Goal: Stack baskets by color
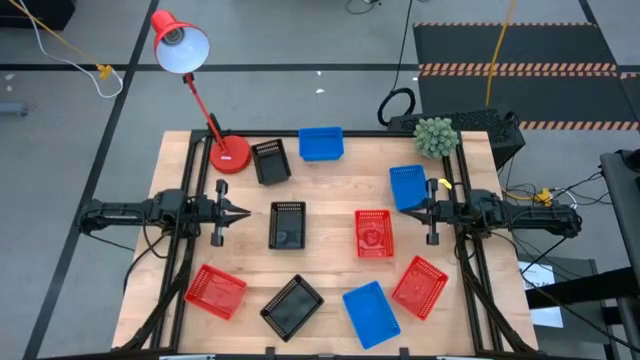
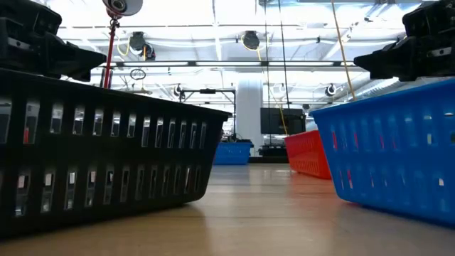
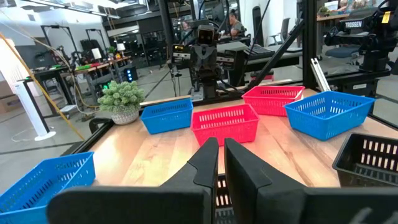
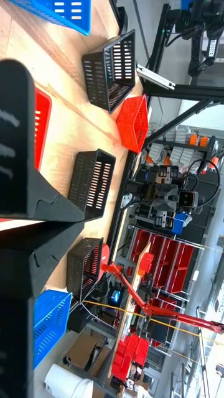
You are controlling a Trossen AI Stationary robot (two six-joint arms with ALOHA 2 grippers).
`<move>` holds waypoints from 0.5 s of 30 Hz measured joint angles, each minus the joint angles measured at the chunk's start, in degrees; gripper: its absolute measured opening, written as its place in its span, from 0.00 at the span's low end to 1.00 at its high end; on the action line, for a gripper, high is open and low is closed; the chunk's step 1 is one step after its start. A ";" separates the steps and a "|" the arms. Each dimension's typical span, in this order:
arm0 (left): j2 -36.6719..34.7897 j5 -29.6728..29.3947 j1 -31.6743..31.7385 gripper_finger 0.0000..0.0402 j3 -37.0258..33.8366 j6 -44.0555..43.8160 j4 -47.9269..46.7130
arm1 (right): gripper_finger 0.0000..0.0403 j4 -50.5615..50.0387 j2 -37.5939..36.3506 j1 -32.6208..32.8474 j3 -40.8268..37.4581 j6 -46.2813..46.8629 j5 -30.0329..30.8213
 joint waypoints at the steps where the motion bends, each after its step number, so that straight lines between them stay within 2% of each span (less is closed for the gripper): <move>1: 0.00 0.00 -0.01 0.08 0.02 0.00 0.01 | 0.00 -0.02 0.00 0.00 0.00 0.00 0.00; 15: 0.00 0.01 -0.02 0.08 0.02 0.00 0.01 | 0.00 0.00 -0.02 0.00 0.02 -0.26 0.00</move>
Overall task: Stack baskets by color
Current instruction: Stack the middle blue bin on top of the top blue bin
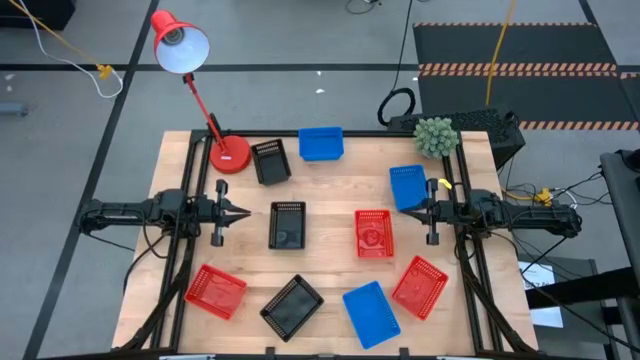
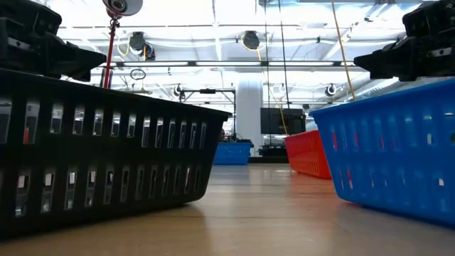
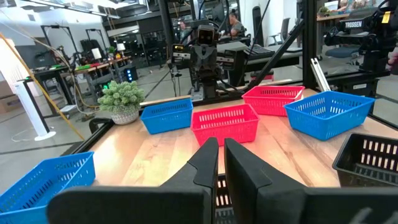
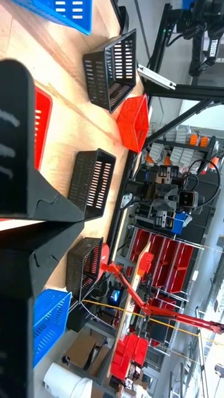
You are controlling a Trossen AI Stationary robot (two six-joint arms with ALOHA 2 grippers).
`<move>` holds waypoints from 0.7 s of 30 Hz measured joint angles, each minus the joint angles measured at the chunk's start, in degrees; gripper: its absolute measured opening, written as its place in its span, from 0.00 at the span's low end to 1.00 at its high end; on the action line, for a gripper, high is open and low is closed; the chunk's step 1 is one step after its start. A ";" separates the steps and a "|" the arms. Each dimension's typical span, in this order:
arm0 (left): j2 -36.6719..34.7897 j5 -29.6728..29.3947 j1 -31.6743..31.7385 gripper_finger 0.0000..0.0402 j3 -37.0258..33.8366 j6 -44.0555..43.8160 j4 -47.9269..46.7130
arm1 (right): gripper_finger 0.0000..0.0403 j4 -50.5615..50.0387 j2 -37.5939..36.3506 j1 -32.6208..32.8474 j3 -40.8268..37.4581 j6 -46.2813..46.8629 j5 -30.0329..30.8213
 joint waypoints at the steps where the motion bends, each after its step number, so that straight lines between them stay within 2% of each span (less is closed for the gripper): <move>1: 0.00 0.00 0.00 0.08 0.00 0.00 0.00 | 0.00 0.00 0.00 0.00 0.00 0.26 0.00; 11: 0.00 -0.02 0.01 0.08 -0.01 0.32 0.02 | 0.00 0.00 0.02 -0.02 0.00 3.36 0.00; 21: 0.00 -0.13 0.00 0.08 -0.04 0.14 0.82 | 0.00 0.34 0.00 0.00 0.00 16.14 0.00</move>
